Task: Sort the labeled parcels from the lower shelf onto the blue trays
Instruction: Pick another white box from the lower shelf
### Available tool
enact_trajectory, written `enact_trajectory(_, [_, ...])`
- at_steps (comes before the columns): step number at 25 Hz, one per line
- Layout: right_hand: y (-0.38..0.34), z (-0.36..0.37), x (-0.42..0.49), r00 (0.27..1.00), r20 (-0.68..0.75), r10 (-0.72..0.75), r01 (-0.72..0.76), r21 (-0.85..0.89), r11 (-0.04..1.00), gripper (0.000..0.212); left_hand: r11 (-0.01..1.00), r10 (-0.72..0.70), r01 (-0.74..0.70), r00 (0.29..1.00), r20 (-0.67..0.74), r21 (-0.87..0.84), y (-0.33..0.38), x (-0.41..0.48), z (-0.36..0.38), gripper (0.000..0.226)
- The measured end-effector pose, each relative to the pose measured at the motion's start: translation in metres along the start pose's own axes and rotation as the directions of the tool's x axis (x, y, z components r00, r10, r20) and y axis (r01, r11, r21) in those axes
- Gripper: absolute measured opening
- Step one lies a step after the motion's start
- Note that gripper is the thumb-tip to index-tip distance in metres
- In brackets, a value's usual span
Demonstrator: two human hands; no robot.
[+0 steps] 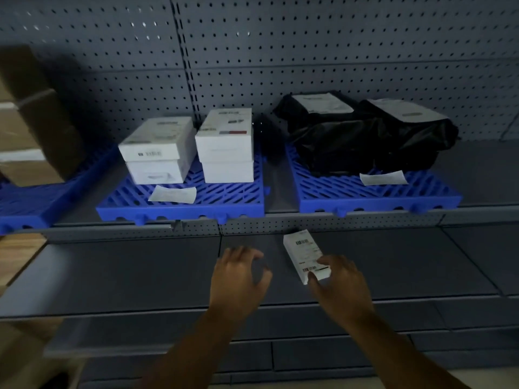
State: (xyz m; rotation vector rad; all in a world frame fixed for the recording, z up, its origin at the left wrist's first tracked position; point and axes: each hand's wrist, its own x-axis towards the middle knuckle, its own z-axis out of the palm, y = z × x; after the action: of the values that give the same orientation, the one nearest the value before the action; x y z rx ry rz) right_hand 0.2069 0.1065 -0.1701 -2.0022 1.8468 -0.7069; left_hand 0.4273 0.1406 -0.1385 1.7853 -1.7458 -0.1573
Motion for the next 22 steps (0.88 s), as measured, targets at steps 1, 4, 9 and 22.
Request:
enact_trajectory(1, [0.012, 0.014, 0.013, 1.0, 0.008, 0.021, -0.021, -0.006, 1.0, 0.044, 1.0, -0.01, 0.01, 1.0, -0.002, -0.017, -0.009, 0.005, 0.017, 0.027])
enact_trajectory(4, [0.052, 0.061, 0.06, 0.996, 0.009, 0.088, -0.087, -0.032, 0.996, 0.054, 0.999, -0.007, 0.006, 1.0, -0.028, -0.039, -0.039, 0.018, 0.071, 0.027])
enact_trajectory(9, [0.121, 0.142, 0.125, 0.966, 0.015, 0.259, -0.256, -0.117, 0.96, 0.102, 0.998, -0.023, 0.019, 0.998, -0.064, -0.065, -0.089, 0.009, 0.146, 0.022])
enact_trajectory(22, [0.087, 0.18, 0.094, 0.931, -0.099, 0.351, -0.268, 0.468, 0.842, 0.046, 0.992, -0.111, 0.112, 0.994, -0.025, 0.051, -0.114, -0.014, 0.1, 0.011])
